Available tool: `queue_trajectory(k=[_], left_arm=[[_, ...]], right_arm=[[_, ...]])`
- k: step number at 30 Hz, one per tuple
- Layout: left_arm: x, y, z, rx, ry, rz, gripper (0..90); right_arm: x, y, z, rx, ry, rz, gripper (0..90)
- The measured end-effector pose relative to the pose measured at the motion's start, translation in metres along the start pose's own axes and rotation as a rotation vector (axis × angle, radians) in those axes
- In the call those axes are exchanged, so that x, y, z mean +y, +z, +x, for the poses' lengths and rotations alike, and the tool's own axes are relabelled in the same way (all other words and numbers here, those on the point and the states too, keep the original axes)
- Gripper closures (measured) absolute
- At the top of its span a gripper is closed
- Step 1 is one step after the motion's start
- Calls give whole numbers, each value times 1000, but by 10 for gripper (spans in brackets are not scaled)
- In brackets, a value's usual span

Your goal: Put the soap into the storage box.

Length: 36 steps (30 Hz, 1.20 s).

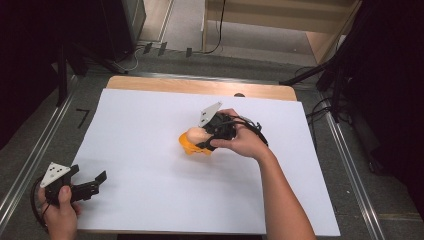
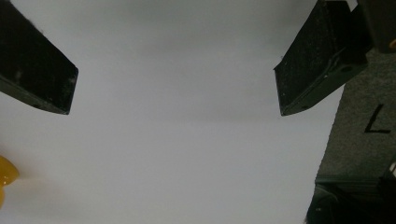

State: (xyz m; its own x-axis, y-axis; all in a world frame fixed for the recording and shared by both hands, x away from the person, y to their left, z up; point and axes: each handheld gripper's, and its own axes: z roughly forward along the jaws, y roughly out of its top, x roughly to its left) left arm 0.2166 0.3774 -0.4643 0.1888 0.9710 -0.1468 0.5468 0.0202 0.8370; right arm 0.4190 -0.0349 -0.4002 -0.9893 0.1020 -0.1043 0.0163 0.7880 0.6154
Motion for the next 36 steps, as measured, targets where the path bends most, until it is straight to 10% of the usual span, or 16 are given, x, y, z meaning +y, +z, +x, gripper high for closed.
queue_trajectory(k=[19, 36], left_arm=[[0, 0, 0, -2, -2, 1, 0], [0, 0, 0, -3, -1, 4, 0]], right_arm=[[-2, -2, -5, 18, 80, -62, 299], [-22, -25, 1, -115, 231, -104, 238]])
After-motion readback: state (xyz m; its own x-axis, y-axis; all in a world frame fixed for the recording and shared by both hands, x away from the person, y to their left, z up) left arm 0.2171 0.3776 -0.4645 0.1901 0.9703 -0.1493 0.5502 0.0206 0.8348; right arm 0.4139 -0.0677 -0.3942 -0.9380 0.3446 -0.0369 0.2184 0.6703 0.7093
